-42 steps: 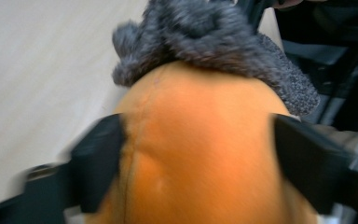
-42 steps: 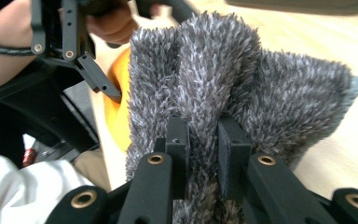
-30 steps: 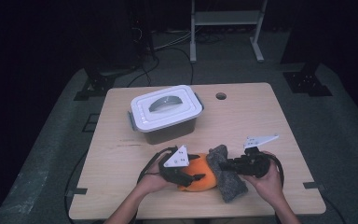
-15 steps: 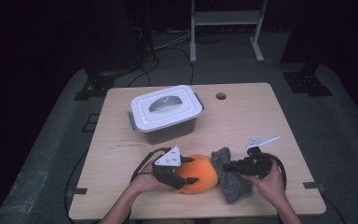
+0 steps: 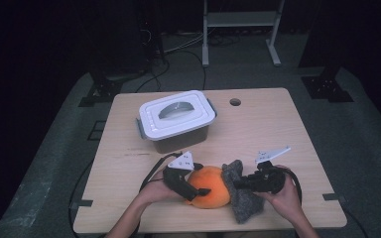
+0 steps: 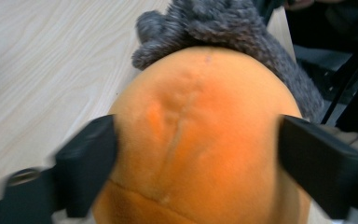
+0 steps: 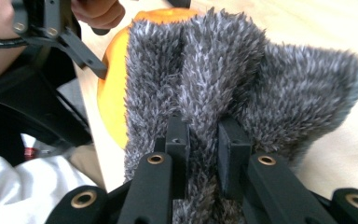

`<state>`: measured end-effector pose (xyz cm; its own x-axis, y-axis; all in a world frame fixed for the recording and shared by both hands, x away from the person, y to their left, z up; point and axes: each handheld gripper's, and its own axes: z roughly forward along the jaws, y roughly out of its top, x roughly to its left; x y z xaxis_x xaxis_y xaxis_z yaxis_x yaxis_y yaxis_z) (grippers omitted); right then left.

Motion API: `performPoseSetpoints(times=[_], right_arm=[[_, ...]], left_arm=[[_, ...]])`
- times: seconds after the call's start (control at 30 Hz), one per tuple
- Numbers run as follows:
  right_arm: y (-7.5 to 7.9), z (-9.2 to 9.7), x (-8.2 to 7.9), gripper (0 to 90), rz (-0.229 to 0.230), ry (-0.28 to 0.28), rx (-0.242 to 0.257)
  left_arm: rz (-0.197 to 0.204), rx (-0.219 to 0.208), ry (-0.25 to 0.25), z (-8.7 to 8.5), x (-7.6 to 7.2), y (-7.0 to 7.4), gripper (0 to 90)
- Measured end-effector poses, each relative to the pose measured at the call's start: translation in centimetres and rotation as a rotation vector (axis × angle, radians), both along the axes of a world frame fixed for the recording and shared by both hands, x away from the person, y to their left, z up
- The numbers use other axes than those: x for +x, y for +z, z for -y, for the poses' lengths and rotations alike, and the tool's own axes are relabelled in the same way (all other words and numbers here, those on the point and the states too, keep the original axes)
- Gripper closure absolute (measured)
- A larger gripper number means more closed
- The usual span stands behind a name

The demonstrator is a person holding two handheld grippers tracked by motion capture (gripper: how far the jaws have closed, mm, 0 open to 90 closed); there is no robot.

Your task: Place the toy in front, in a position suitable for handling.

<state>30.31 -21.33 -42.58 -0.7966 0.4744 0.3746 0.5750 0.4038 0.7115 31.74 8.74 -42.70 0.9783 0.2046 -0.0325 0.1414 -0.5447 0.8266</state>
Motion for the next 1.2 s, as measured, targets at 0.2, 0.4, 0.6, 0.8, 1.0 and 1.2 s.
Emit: performPoseSetpoints(times=[0.2,0.4,0.6,0.8,1.0,1.2], right_arm=[[2.6,-0.2,-0.6,76.7,0.13,-0.033,0.044],[1.8,-0.7,-0.5,76.5,0.097,0.001,0.028],[1.2,-1.1,-0.9,76.5,0.08,0.065,0.004],[1.0,-0.4,-0.7,76.4,0.058,0.059,-0.001],[0.7,0.9,-0.4,76.5,0.038,0.007,-0.021],[2.5,-1.1,-1.2,76.3,0.13,0.043,0.018]], left_arm=[[0.201,-0.031,-0.026,1.5,-1.8,0.9,37.2],[0.14,-0.024,-0.059,1.3,-1.6,0.7,29.1],[0.022,-0.018,-0.012,1.4,-0.8,0.4,8.7],[0.065,0.018,-0.036,1.1,-1.1,0.2,26.0],[0.064,0.011,-0.026,1.2,-1.2,0.4,27.2],[0.089,0.019,-0.039,1.8,-1.6,0.5,23.5]])
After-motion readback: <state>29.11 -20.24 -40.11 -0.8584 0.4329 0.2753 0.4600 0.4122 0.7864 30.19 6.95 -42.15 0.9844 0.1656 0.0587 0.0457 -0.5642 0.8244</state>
